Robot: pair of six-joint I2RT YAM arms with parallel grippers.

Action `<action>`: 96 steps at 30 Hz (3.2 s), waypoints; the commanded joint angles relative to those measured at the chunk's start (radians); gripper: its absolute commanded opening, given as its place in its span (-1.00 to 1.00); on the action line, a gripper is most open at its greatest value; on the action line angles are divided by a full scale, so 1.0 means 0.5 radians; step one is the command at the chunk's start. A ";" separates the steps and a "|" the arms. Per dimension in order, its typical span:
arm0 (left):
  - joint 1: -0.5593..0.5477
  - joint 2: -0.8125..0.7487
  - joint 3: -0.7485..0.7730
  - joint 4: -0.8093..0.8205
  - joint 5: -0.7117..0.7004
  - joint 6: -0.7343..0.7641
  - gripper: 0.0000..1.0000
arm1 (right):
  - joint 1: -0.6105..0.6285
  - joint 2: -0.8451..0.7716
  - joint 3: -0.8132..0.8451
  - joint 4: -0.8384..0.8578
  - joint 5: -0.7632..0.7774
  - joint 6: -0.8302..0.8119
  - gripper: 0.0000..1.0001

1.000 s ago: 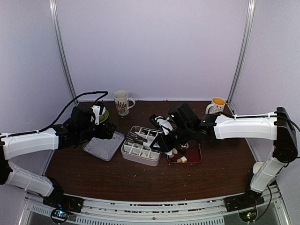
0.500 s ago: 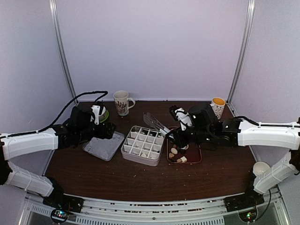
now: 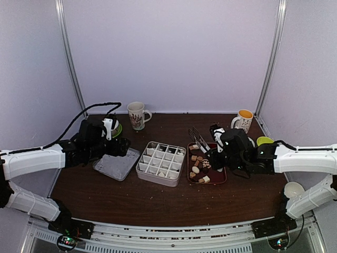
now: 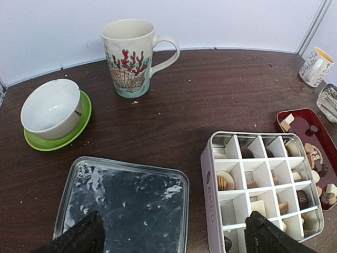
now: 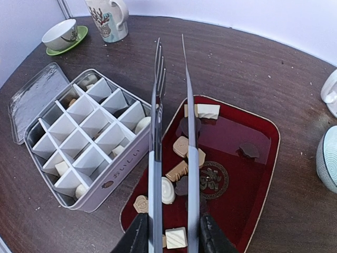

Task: Pack the chocolate
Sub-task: Place the clamp on the plate, then pick up the box lid from the center of the board.

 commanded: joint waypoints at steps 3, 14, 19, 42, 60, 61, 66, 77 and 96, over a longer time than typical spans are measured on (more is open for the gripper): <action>0.018 0.013 0.048 0.022 0.033 0.015 0.90 | -0.023 0.046 -0.049 0.002 0.175 0.141 -0.35; 0.023 0.083 0.032 0.049 0.064 -0.048 0.93 | -0.058 0.202 -0.132 -0.025 0.083 0.278 -0.24; 0.083 0.171 0.057 0.017 0.160 -0.143 0.94 | -0.061 0.279 -0.141 -0.031 0.056 0.303 -0.18; 0.760 0.431 0.146 -0.388 0.166 -0.113 0.83 | -0.122 0.203 -0.183 0.113 0.104 0.304 0.37; 0.951 0.975 0.566 -0.764 0.232 0.091 -0.06 | -0.146 0.171 -0.088 0.167 0.090 0.013 0.33; 0.962 0.980 0.572 -0.770 0.235 0.081 -0.06 | -0.148 0.171 -0.085 0.170 0.090 0.010 0.33; 1.007 1.073 0.711 -0.943 0.326 0.103 -0.10 | -0.155 0.169 -0.072 0.183 0.069 -0.010 0.32; 1.017 1.278 0.934 -1.345 0.431 0.134 -0.43 | -0.172 0.105 -0.064 0.171 0.056 -0.075 0.32; 1.000 0.864 0.845 -1.489 0.327 0.081 -1.00 | -0.183 0.070 -0.050 0.168 -0.012 -0.097 0.30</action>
